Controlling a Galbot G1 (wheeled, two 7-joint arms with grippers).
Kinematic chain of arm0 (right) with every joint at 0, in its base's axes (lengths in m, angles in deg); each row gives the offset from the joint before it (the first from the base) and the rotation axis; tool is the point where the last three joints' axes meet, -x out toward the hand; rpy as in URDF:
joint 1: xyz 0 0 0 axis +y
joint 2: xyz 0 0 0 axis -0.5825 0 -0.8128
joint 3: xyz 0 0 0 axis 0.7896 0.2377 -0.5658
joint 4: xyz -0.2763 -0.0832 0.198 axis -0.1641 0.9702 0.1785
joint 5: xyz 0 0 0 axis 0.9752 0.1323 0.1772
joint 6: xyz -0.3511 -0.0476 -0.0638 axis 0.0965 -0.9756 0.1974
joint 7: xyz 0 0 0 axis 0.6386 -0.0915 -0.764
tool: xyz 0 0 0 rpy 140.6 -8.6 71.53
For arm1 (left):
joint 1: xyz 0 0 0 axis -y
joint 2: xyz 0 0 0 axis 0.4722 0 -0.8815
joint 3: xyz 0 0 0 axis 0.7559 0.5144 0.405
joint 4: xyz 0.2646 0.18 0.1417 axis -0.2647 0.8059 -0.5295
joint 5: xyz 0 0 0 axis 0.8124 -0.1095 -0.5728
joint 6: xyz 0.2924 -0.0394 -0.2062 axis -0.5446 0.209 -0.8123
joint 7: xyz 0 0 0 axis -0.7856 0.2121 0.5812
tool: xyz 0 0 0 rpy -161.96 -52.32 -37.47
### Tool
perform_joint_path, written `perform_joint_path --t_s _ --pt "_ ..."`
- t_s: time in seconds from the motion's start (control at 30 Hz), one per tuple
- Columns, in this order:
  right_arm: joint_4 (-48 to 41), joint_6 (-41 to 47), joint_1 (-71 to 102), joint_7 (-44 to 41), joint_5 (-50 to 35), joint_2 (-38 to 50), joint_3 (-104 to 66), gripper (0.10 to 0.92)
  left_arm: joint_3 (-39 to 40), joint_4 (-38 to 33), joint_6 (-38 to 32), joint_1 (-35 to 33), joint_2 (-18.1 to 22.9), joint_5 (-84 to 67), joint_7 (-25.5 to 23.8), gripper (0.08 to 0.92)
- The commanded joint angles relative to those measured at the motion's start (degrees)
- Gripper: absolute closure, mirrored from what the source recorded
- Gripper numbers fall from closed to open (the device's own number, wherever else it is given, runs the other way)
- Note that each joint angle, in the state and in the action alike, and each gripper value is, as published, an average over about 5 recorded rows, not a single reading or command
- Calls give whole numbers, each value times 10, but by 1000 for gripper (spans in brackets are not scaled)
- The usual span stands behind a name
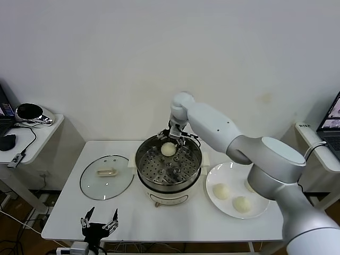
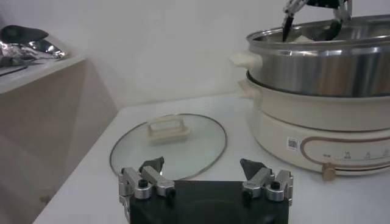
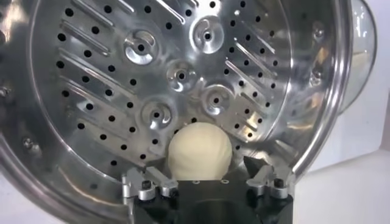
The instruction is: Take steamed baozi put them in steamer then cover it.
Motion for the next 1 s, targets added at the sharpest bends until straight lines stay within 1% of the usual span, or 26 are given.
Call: perform_joint_path --t_s 0.03,0.13,0.2,0.3,0.37,0.47,0.57,0.77,0.87,1.0 --pt "117 156 -63 -80 -188 75 10 203 2 -3 2 0 -3 0 -2 177" --pt "198 259 -112 -68 -287 135 66 203 2 -7 3 -1 -6 0 -3 177" --pt "265 349 -147 -50 -359 187 114 203 3 -10 4 0 -8 0 -4 177" --pt "356 489 -178 -38 -444 268 150 203 4 -15 9 1 -12 -2 -5 177" --pt "403 581 -185 -35 -478 319 147 203 3 -17 13 3 -15 -5 -6 177" --pt "461 695 -183 -34 -483 386 124 203 1 -18 18 7 -19 -10 -8 177" --pt "500 727 -169 -34 -466 448 110 203 1 -18 21 8 -22 -12 -9 177" --pt "546 714 -71 -38 -416 554 65 203 9 -22 22 2 -23 -8 -11 177" --pt "554 707 -6 -41 -394 577 25 203 12 -23 22 -2 -21 -6 -10 177" --pt "552 699 66 -41 -359 583 -15 203 13 -25 22 -9 -19 -3 -10 177"
